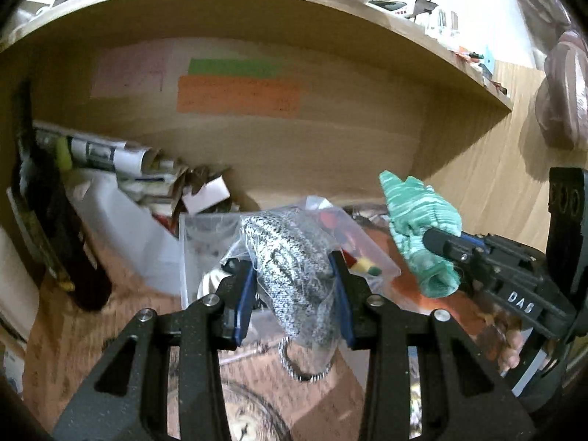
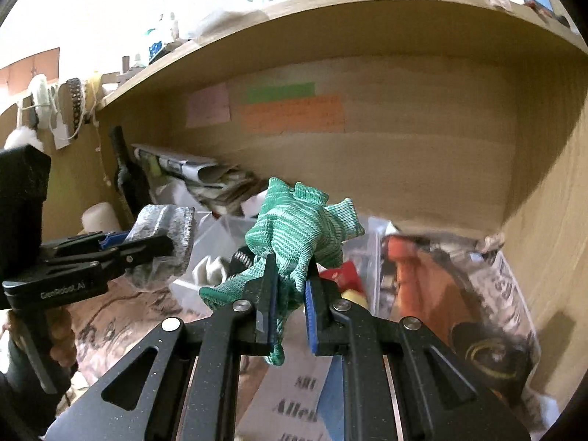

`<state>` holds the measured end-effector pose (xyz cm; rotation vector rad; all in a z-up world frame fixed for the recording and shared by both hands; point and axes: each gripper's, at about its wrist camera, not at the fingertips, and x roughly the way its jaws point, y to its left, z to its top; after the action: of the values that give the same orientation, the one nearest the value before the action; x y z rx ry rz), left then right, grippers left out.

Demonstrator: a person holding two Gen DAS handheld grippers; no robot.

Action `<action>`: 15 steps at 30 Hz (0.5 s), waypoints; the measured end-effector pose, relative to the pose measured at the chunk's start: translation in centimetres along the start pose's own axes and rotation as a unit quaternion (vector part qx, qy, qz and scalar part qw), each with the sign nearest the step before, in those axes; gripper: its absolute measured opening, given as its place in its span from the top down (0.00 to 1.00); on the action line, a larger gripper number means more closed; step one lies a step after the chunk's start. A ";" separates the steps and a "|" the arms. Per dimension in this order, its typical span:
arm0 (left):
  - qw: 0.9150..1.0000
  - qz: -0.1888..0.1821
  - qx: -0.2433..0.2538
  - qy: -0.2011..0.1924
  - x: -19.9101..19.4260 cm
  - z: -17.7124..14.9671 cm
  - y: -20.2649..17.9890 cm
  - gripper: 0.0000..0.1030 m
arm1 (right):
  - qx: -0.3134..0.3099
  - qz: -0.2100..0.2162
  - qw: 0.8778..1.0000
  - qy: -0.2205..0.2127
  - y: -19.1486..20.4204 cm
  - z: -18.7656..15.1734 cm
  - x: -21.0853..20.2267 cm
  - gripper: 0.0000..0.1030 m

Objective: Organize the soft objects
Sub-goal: 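Lift the mesh pouch and glove and carry them over the box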

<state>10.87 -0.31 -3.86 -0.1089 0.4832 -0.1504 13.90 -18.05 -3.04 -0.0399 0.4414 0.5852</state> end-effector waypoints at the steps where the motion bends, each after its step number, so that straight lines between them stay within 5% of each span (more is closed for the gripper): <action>1: 1.000 0.002 0.003 0.000 0.4 0.4 -0.2 0.63 | -0.003 -0.002 1.000 -0.001 0.0 0.2 0.2 0.89; 15: 0.997 0.014 0.018 0.073 9.4 1.5 0.0 0.63 | -0.013 -0.026 0.998 0.056 -1.6 0.6 7.4 0.89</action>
<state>19.81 -1.75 -6.76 -0.0564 0.6263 -0.1395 20.49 -15.39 -5.69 -0.1090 0.5392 0.5399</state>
